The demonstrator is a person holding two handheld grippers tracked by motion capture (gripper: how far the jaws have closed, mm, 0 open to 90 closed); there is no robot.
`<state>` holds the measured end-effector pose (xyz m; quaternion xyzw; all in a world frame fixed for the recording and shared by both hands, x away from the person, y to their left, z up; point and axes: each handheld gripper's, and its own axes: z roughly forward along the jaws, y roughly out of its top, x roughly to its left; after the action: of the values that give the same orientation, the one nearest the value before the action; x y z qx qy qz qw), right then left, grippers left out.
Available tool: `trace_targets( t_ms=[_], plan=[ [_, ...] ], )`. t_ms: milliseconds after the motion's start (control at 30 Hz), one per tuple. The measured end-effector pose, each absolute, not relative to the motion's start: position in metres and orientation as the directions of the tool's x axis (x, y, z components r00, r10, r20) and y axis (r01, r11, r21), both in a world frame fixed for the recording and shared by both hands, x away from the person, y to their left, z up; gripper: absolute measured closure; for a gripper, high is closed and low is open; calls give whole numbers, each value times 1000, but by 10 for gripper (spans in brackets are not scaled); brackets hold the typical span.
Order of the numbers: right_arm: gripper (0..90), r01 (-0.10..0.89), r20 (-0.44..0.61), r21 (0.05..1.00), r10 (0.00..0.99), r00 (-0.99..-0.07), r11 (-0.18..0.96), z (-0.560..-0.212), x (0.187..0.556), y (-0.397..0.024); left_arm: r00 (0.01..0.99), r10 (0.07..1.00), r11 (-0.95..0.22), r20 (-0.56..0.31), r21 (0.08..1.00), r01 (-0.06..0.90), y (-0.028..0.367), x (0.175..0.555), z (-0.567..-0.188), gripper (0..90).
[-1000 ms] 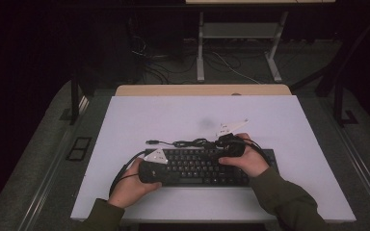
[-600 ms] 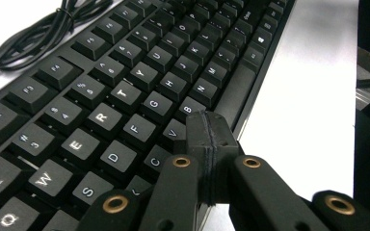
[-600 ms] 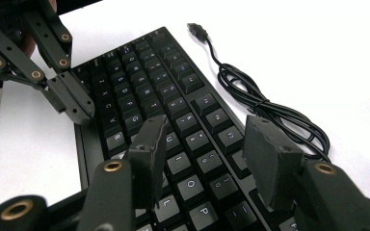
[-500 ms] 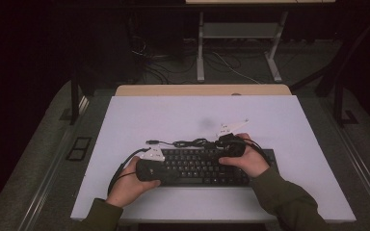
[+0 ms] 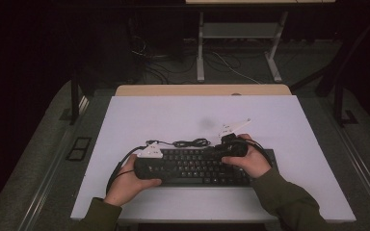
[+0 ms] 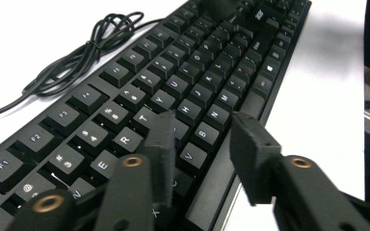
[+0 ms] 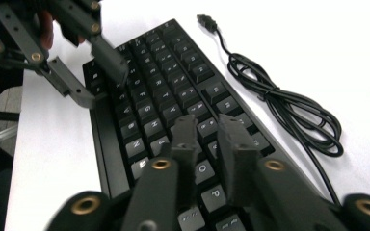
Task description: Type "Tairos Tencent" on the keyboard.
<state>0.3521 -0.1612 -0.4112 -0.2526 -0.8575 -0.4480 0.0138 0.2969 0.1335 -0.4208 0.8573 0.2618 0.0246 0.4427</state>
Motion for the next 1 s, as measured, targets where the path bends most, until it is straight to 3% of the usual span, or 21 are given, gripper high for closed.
trace_targets(
  t_ms=[167,533,1000],
  plan=[
    [894,439,242,751,414,-878,493,-409,350,-165,859,480,-462,-180,780,421,134,299,-418,520],
    [897,457,251,742,428,-868,491,-410,341,-183,843,510,-423,-173,803,421,136,308,-414,398],
    [899,470,268,696,412,-871,542,-419,320,-200,832,516,-394,-204,806,441,127,316,-412,339]
  ],
)
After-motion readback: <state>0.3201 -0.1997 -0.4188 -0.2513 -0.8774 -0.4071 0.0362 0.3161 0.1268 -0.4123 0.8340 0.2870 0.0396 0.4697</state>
